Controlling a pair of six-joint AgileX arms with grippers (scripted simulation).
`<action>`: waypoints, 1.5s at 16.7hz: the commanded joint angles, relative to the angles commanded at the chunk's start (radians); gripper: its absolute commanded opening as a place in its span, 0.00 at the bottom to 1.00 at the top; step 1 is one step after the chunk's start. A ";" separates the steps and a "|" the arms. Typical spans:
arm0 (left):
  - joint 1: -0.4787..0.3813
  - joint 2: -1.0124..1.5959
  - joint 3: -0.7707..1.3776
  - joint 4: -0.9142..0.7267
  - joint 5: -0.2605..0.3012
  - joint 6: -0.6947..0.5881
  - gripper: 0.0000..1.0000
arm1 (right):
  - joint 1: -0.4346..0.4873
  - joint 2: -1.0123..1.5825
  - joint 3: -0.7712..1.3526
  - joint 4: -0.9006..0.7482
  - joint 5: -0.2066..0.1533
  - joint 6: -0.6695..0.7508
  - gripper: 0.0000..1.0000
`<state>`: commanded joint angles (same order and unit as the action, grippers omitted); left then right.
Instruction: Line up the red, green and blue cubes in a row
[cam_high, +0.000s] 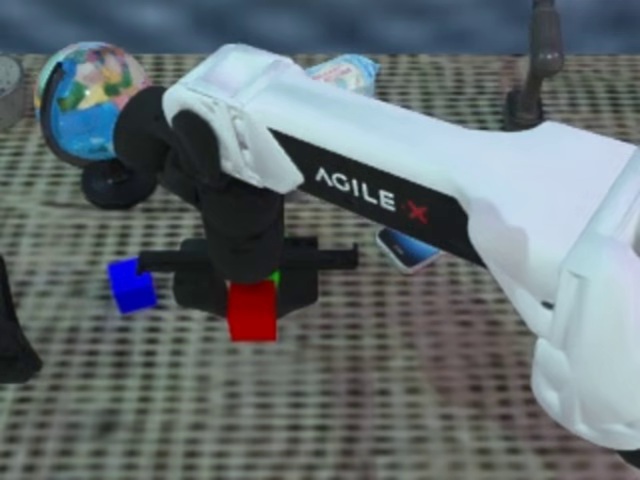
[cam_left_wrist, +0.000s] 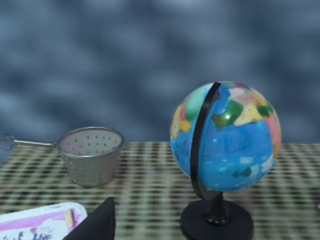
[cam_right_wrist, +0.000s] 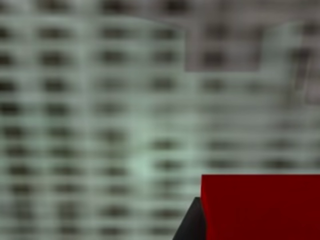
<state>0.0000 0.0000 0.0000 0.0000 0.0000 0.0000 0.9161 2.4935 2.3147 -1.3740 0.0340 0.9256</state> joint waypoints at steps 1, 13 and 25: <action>0.000 0.000 0.000 0.000 0.000 0.000 1.00 | 0.000 0.000 0.000 0.000 0.000 0.000 0.00; 0.000 0.000 0.000 0.000 0.000 0.000 1.00 | 0.002 0.023 -0.224 0.249 0.000 0.003 0.00; 0.000 0.000 0.000 0.000 0.000 0.000 1.00 | 0.003 0.026 -0.230 0.256 0.000 0.003 0.60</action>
<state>0.0000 0.0000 0.0000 0.0000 0.0000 0.0000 0.9191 2.5193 2.0844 -1.1181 0.0344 0.9288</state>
